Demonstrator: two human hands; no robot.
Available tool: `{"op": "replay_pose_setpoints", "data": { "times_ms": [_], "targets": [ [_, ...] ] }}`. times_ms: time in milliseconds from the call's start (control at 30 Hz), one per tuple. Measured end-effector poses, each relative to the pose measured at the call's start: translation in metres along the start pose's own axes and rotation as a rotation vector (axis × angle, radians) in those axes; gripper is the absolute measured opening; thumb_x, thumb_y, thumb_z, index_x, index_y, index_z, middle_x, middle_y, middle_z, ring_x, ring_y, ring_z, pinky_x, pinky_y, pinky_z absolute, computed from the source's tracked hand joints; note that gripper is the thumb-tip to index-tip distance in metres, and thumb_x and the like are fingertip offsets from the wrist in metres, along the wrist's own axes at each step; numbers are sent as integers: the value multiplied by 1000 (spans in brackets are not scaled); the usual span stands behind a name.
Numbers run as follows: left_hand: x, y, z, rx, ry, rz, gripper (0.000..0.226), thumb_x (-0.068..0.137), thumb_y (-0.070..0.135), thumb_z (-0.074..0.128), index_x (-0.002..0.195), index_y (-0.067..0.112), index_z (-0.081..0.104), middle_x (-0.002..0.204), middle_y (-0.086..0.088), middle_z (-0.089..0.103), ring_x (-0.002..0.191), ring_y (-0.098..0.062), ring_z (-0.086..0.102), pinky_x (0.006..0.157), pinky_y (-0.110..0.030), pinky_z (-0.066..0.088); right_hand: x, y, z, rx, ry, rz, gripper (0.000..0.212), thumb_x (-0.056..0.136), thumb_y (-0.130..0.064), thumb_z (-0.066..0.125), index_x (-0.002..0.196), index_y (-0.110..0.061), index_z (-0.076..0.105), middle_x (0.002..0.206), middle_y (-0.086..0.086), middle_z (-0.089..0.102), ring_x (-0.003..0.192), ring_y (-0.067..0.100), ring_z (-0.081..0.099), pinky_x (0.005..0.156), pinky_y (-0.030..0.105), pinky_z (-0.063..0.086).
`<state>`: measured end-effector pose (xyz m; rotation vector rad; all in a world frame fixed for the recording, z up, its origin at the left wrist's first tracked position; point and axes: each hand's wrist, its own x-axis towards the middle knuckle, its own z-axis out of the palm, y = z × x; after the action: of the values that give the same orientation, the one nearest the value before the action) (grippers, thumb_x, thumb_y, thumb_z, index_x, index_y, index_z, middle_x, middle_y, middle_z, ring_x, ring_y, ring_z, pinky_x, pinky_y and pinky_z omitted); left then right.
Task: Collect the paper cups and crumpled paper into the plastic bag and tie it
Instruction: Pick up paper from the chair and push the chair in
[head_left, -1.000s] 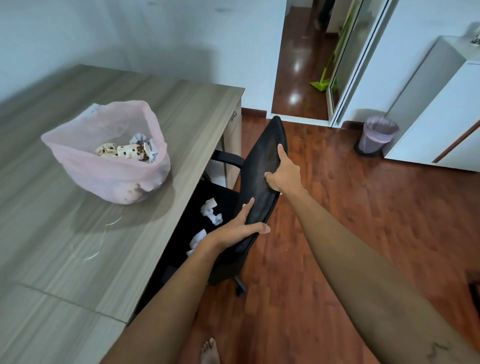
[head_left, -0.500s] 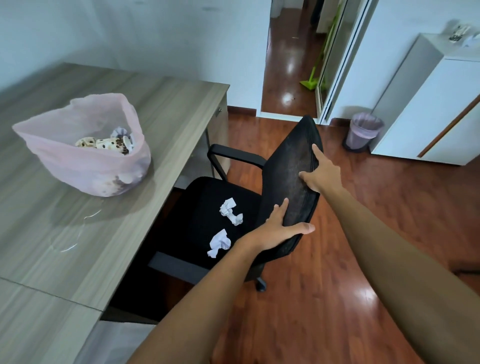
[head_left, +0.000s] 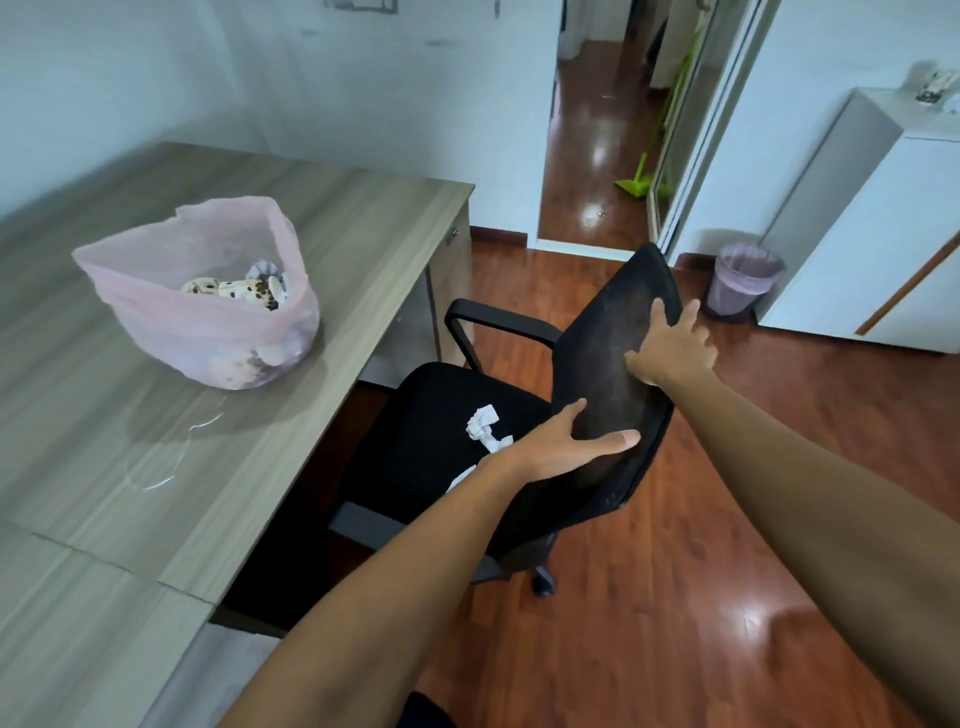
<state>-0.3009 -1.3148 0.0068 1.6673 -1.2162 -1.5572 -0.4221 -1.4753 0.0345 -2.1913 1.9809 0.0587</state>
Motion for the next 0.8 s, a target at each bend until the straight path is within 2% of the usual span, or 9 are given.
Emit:
{"op": "replay_pose_setpoints", "data": {
  "times_ms": [67, 167, 300, 433, 533, 600, 667, 733, 800],
  "targets": [
    [-8, -4, -22, -19, 62, 17, 117, 65, 80, 66, 157, 29, 14, 162, 4, 23, 147, -19, 26, 118, -36, 26, -1, -21, 0, -105, 46, -44, 80, 88, -38, 58, 154, -20, 16, 161, 20, -9, 147, 46, -1, 113, 63, 11],
    [-19, -14, -66, -9, 248, 26, 105, 76, 71, 66, 157, 22, 20, 162, -1, 25, 147, -21, 27, 115, -35, 29, -2, -72, 5, -33, 58, -170, 69, 88, -39, 57, 147, -14, 31, 162, 19, 0, 147, 43, -3, 116, 62, 6],
    [-33, -37, -141, 150, 620, 32, 74, 86, 46, 70, 146, 12, 41, 149, -6, 46, 137, -22, 44, 105, -28, 37, -5, -158, 18, 104, 4, -358, 64, 90, -44, 53, 144, -14, 37, 161, 15, 14, 147, 39, 7, 117, 57, 13],
    [-58, -59, -231, 137, 922, 35, 62, 86, 27, 72, 139, 9, 48, 138, -6, 53, 127, -21, 51, 99, -24, 37, -5, -255, 34, 239, -81, -462, 60, 89, -54, 47, 134, -14, 50, 142, 10, 45, 134, 35, 34, 107, 54, 36],
    [-85, -65, -305, 179, 1065, 47, 59, 85, 24, 71, 138, 10, 49, 133, -4, 56, 123, -19, 52, 90, -19, 32, -4, -324, 49, 346, -244, -438, 61, 80, -66, 37, 105, -17, 61, 114, 12, 62, 116, 37, 54, 94, 47, 48],
    [-103, -68, -352, 202, 1160, 56, 56, 84, 26, 72, 136, 13, 52, 135, -6, 59, 124, -23, 54, 92, -21, 35, -1, -365, 63, 416, -344, -405, 58, 74, -71, 32, 88, -18, 52, 97, 12, 61, 106, 36, 60, 82, 39, 48],
    [-115, -72, -400, 241, 1222, 77, 56, 84, 25, 72, 135, 14, 53, 136, -6, 58, 124, -24, 54, 97, -26, 38, -3, -404, 70, 530, -405, -357, 65, 74, -74, 34, 92, -15, 51, 100, 14, 61, 108, 36, 61, 77, 36, 42],
    [-125, -72, -445, 300, 1282, 106, 56, 84, 27, 72, 134, 14, 54, 137, -6, 57, 126, -23, 52, 101, -29, 38, -8, -439, 70, 631, -449, -322, 81, 77, -75, 40, 114, -5, 55, 119, 17, 60, 116, 36, 57, 88, 38, 47],
    [-130, -73, -486, 375, 1347, 95, 56, 83, 30, 72, 134, 13, 56, 137, -7, 57, 128, -25, 50, 104, -31, 36, -12, -467, 72, 673, -482, -289, 82, 81, -69, 50, 132, -5, 51, 133, 14, 56, 120, 36, 55, 96, 45, 49]
  ]
}}
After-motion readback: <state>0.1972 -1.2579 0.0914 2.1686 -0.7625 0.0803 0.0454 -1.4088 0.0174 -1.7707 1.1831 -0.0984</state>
